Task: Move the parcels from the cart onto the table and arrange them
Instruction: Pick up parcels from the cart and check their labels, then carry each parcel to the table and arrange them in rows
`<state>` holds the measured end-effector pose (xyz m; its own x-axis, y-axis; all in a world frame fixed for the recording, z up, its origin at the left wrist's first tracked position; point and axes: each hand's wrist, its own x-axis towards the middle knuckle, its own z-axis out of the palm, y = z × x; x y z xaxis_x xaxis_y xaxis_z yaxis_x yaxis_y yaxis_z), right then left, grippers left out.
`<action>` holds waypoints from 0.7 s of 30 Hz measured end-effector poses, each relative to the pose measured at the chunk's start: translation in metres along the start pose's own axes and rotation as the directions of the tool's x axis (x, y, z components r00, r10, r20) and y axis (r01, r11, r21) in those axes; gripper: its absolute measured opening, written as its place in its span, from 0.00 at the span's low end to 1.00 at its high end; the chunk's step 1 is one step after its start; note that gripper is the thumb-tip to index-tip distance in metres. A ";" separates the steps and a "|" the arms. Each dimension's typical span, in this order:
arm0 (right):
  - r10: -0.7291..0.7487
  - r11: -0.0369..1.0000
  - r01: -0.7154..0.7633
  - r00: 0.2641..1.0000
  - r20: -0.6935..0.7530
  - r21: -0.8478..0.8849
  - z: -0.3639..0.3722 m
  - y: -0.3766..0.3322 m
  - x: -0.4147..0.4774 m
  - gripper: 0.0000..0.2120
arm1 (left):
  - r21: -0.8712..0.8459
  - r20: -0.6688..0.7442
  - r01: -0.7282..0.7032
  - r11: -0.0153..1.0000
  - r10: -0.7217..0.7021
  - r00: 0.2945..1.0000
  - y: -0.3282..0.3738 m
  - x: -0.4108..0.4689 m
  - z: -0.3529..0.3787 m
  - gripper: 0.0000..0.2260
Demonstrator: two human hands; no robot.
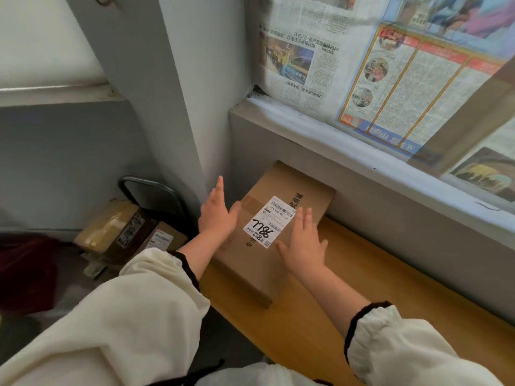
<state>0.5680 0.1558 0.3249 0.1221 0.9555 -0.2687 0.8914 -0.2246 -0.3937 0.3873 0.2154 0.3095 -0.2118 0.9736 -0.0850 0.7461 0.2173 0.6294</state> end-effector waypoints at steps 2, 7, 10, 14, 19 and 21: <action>-0.145 0.976 0.136 0.989 -0.042 -0.168 -0.005 -0.021 0.004 0.45 | 0.077 -0.055 -0.032 0.997 0.036 0.998 -0.014 -0.002 -0.022 0.33; -0.497 0.805 0.475 0.867 0.032 -0.355 0.014 -0.086 0.001 0.40 | 0.354 -0.113 0.060 0.933 -0.021 0.993 -0.092 -0.015 -0.095 0.31; -0.606 0.701 0.601 0.786 0.124 -0.383 0.040 -0.129 -0.007 0.40 | 0.366 -0.203 0.195 0.910 -0.127 0.971 -0.140 -0.036 -0.142 0.32; -0.669 0.602 0.697 0.706 0.230 -0.389 0.075 -0.190 -0.017 0.40 | 0.384 -0.298 0.335 0.860 -0.228 0.927 -0.202 -0.062 -0.202 0.32; -0.707 0.491 0.774 0.622 0.336 -0.399 0.122 -0.268 -0.025 0.38 | 0.304 -0.357 0.516 0.801 -0.406 0.841 -0.287 -0.089 -0.258 0.37; -0.692 0.488 0.782 0.618 0.374 -0.389 0.140 -0.293 -0.026 0.37 | 0.274 -0.361 0.547 0.791 -0.442 0.821 -0.317 -0.093 -0.271 0.39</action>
<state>0.2425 0.1702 0.3242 -0.7043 0.6741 -0.2225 0.7000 0.7115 -0.0603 -0.0003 0.0368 0.3272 -0.7316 0.6782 -0.0694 0.6476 0.7232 0.2400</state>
